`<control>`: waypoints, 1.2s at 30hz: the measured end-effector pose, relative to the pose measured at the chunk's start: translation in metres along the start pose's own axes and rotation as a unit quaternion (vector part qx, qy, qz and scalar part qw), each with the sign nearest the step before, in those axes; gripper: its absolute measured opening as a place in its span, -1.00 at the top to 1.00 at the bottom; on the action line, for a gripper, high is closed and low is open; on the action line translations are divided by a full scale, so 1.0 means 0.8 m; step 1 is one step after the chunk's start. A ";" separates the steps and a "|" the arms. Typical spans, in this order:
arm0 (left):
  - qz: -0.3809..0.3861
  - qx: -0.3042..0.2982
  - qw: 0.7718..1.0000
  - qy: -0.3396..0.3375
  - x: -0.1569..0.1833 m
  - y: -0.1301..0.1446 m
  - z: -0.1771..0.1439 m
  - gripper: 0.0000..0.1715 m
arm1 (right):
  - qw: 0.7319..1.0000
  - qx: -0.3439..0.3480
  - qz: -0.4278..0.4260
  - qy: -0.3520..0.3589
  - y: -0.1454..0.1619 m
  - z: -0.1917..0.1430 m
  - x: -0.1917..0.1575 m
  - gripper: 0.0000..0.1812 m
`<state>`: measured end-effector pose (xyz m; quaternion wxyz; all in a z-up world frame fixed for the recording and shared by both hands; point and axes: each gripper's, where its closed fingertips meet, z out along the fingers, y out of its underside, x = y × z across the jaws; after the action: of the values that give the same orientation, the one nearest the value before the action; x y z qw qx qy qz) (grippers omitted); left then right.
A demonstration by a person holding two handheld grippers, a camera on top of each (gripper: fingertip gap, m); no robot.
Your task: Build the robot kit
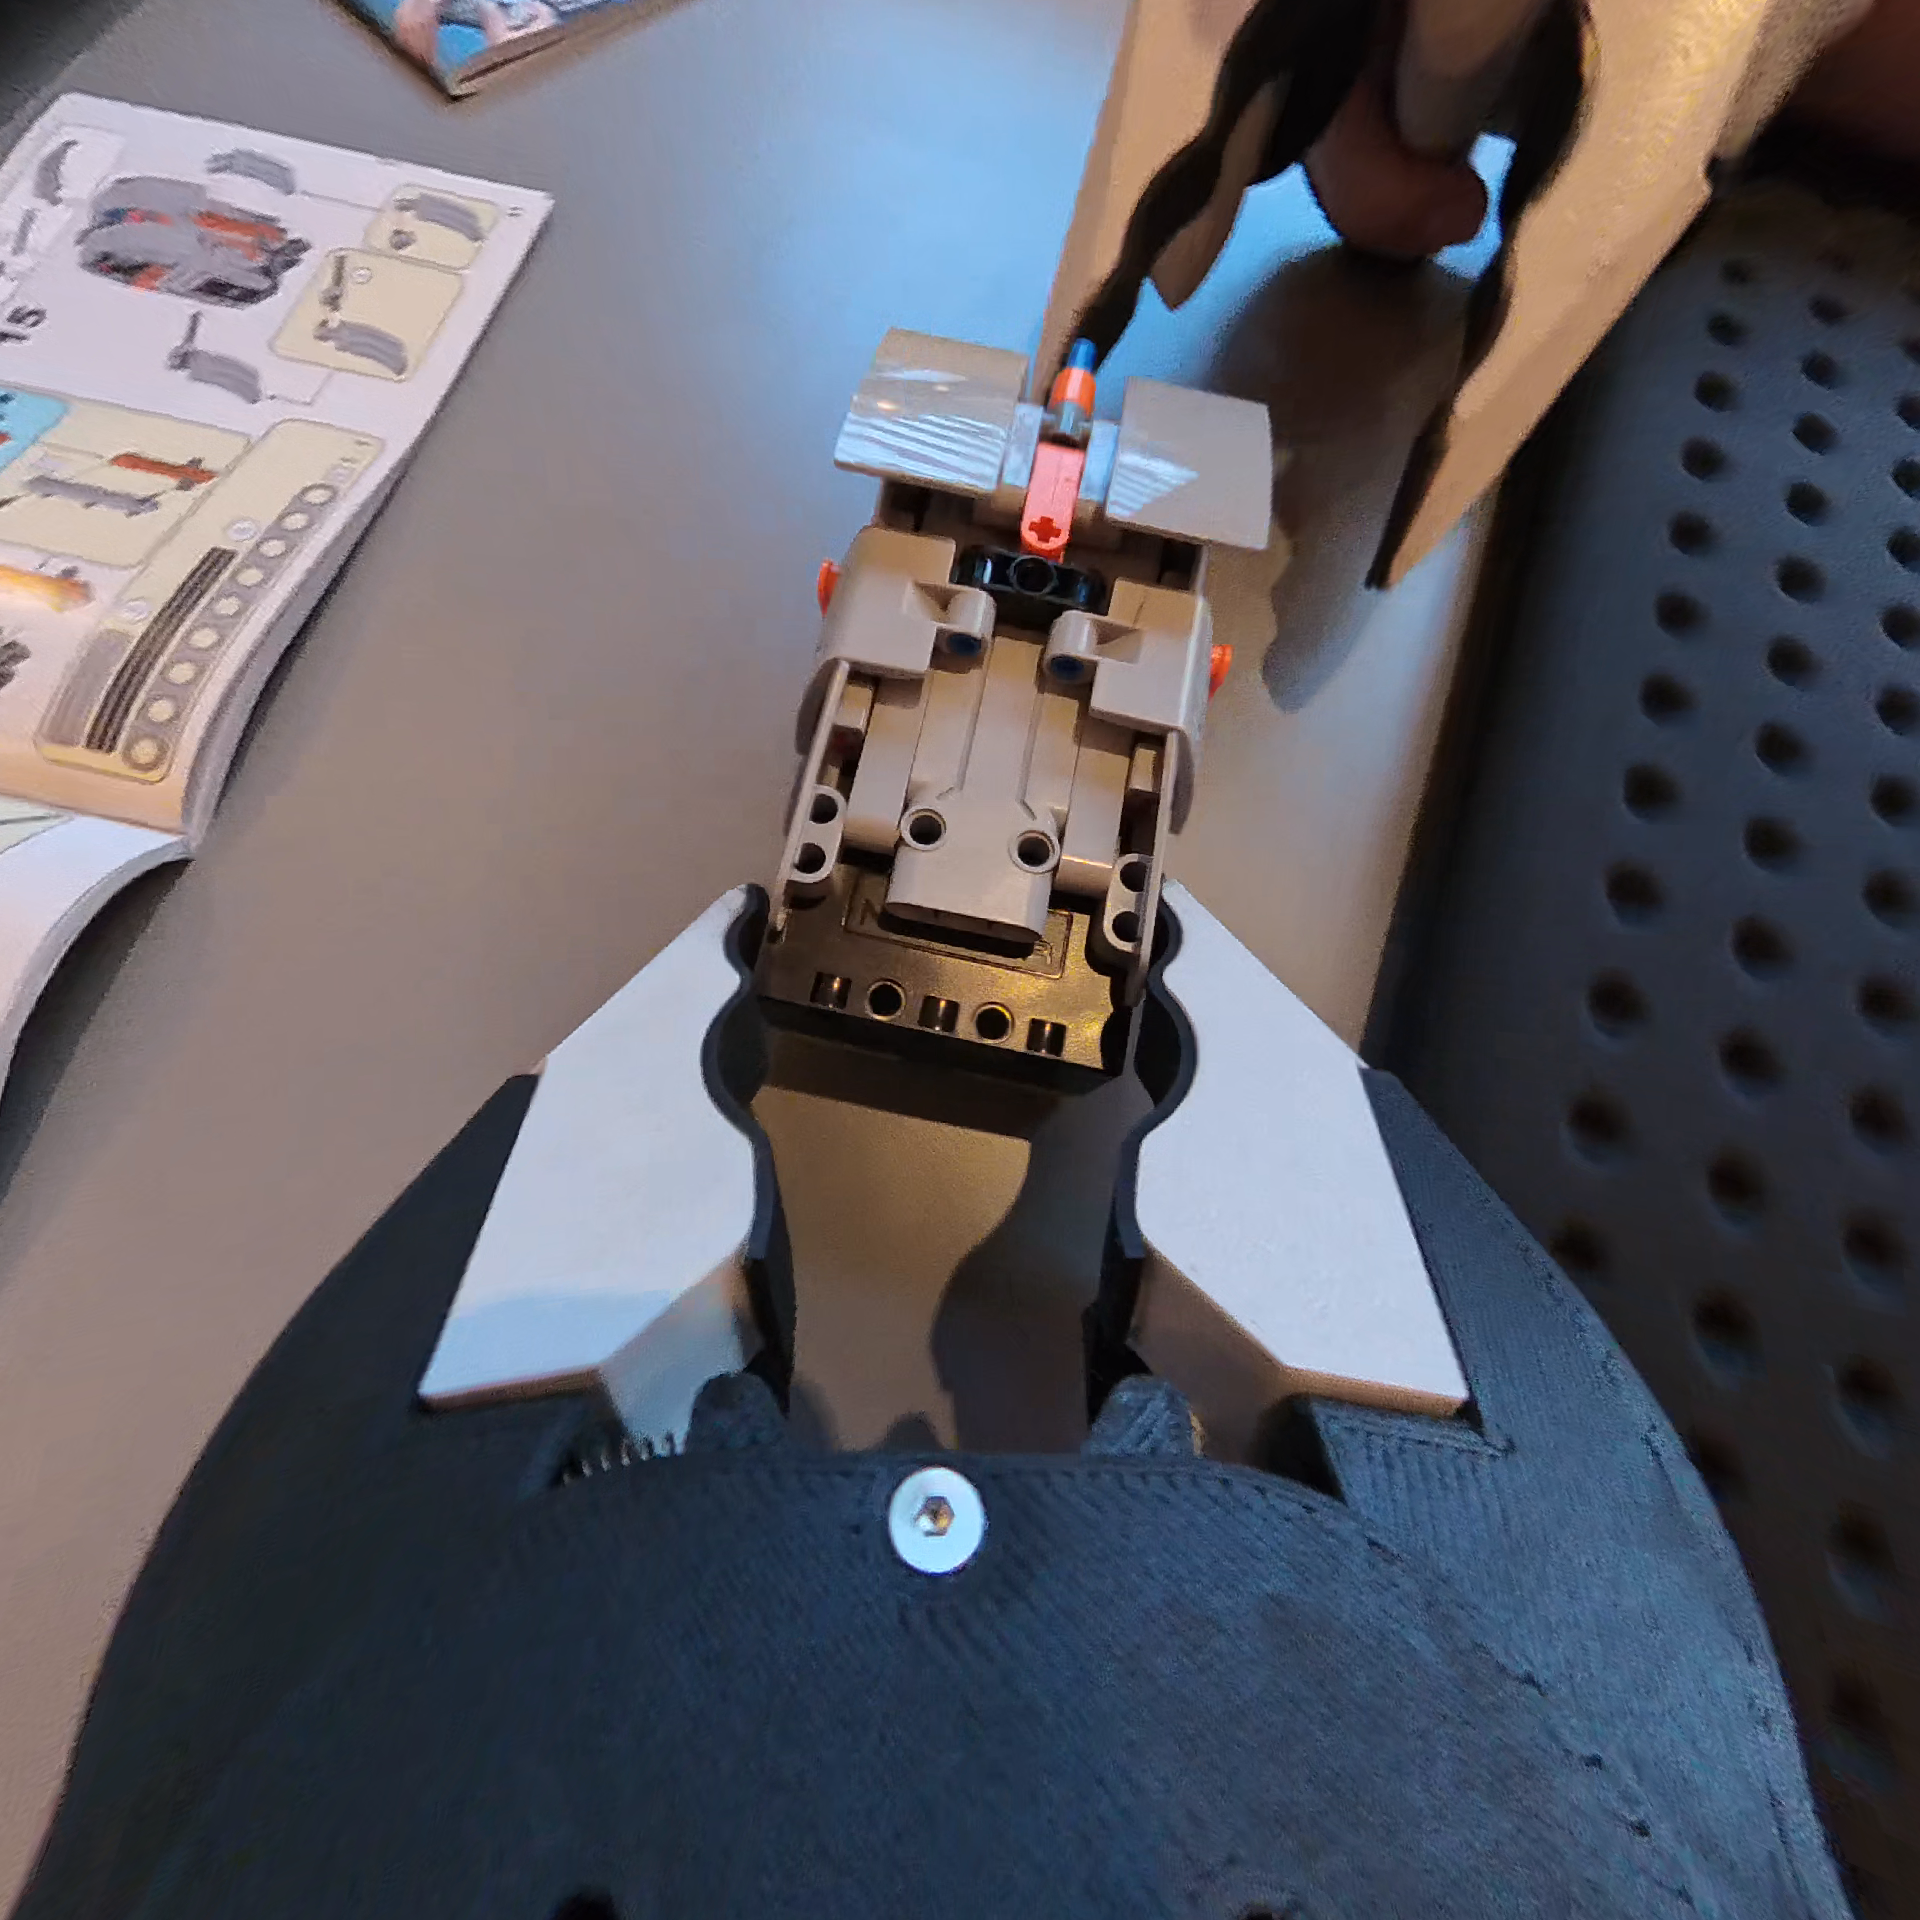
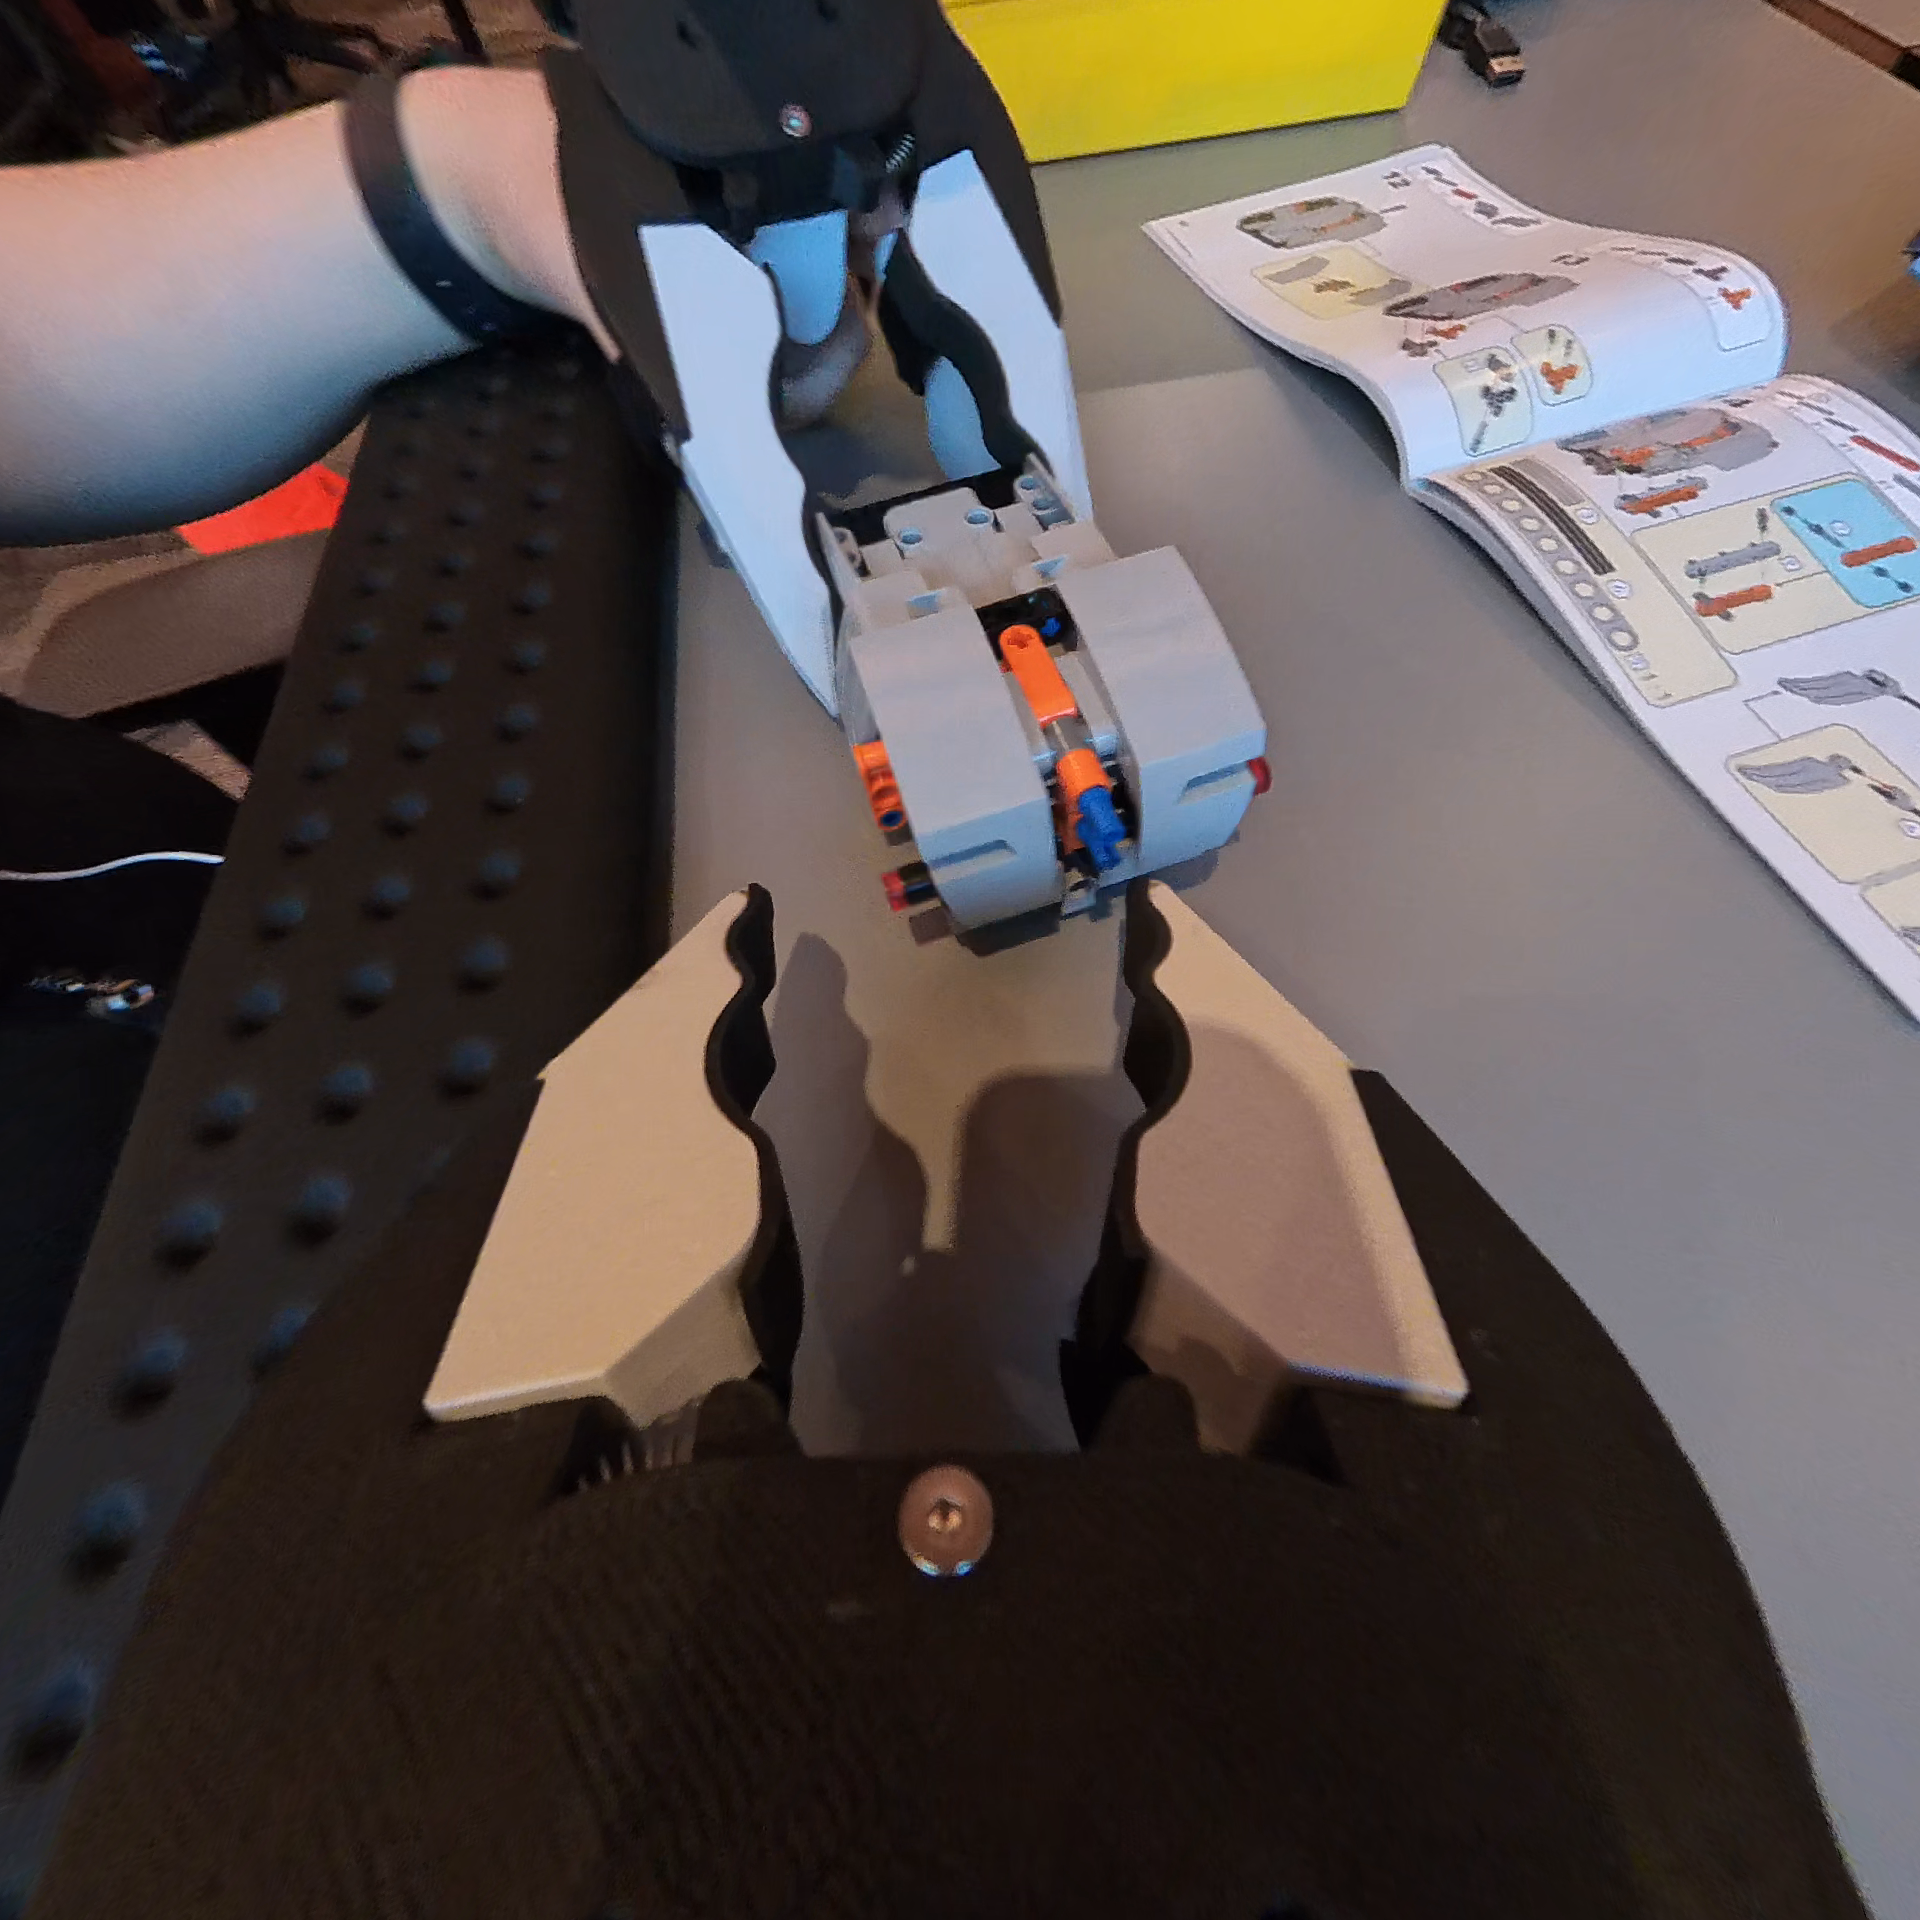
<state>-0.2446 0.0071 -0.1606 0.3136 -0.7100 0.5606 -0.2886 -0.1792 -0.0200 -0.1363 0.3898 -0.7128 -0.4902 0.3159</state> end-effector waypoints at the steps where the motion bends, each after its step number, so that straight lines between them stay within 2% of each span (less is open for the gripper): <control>1: -0.012 0.001 1.000 -0.011 -0.002 -0.002 0.002 0.20 | 1.000 -0.004 0.001 0.017 0.001 0.002 0.006 0.26; 2: -0.022 0.003 1.000 -0.018 -0.003 -0.004 0.004 0.19 | 0.999 -0.008 0.002 0.039 0.001 0.003 0.015 0.27; 4: -0.026 0.009 0.999 0.024 0.016 -0.007 0.005 -0.02 | 0.997 -0.011 0.008 0.070 0.001 0.003 0.030 0.31; 6: -0.036 0.024 0.997 0.056 0.024 -0.012 0.000 0.08 | 0.995 -0.007 0.020 0.097 0.002 -0.003 0.046 0.33; 9: -0.060 0.050 0.995 0.068 0.023 -0.020 -0.006 0.08 | 0.990 0.004 0.061 0.128 0.005 -0.016 0.068 0.40; 12: -0.085 0.070 0.991 0.077 0.025 -0.030 -0.010 0.01 | 0.992 0.021 0.080 0.100 0.002 -0.020 0.063 0.42; 15: -0.137 0.122 0.977 0.105 0.026 -0.056 -0.021 -0.05 | 0.993 0.036 0.094 0.061 -0.004 -0.017 0.049 0.39; 18: -0.185 0.136 0.969 0.095 0.011 -0.068 -0.025 -0.07 | 0.995 0.009 0.081 0.064 0.002 -0.009 0.045 0.28; 21: -0.187 0.118 0.973 0.065 0.010 -0.064 -0.017 -0.10 | 0.996 -0.014 0.059 0.070 0.008 -0.004 0.042 0.26; 24: -0.147 0.101 0.984 0.003 0.008 -0.056 -0.014 -0.05 | 0.996 -0.028 0.044 0.073 0.013 -0.002 0.037 0.25; 27: -0.086 0.110 0.987 -0.084 -0.015 -0.051 -0.037 0.10 | 0.996 -0.045 0.029 0.069 0.017 0.003 0.032 0.20; 29: -0.076 0.121 0.988 -0.062 -0.012 -0.044 -0.053 0.24 | 0.996 -0.056 0.026 0.061 0.019 0.009 0.029 0.19; 33: -0.072 0.076 0.992 -0.070 -0.028 0.001 -0.060 0.22 | 0.995 -0.075 0.016 0.069 0.019 0.021 0.034 0.22; 36: -0.056 0.116 0.989 -0.069 -0.022 -0.015 -0.068 0.27 | 0.993 -0.086 0.005 0.079 0.018 0.028 0.041 0.24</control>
<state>-0.2826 0.0199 -0.1177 0.4148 -0.7178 0.4594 -0.3188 -0.1810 0.0137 -0.1622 0.3630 -0.7688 -0.4798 0.2167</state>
